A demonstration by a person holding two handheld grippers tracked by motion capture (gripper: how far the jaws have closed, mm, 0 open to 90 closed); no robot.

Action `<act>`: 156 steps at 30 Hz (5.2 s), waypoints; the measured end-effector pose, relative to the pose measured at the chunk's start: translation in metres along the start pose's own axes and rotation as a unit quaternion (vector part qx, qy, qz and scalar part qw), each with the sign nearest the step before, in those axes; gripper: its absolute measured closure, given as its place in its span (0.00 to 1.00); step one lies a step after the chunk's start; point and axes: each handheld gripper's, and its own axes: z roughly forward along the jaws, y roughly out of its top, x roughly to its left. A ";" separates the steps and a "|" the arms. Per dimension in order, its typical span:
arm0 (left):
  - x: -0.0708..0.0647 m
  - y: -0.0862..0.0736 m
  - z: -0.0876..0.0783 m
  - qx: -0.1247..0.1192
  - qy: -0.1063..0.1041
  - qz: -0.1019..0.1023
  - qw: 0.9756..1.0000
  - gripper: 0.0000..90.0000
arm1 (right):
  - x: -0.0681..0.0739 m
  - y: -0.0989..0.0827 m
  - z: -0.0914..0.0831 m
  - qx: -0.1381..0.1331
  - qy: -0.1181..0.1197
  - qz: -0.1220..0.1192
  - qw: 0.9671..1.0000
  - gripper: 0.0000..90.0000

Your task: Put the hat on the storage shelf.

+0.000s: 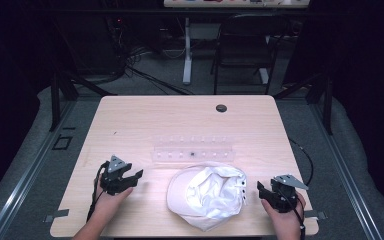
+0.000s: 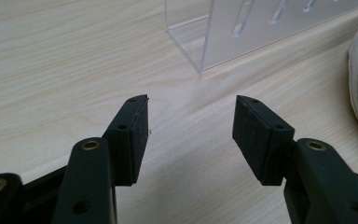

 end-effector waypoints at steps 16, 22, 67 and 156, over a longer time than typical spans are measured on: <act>-0.007 0.000 -0.003 -0.004 -0.007 0.015 1.000 0.53 | 0.008 0.018 -0.015 0.026 0.031 0.008 0.999 0.56; -0.007 0.000 -0.003 -0.006 -0.010 0.013 1.000 0.51 | 0.006 0.032 -0.021 0.071 0.066 0.014 0.995 0.57; -0.010 -0.003 0.001 0.010 -0.007 0.027 1.000 0.50 | 0.017 0.058 0.013 0.276 0.294 0.135 0.905 0.51; -0.010 -0.003 0.000 0.010 -0.004 0.029 1.000 0.50 | 0.062 0.145 -0.029 0.333 0.152 0.068 0.928 0.90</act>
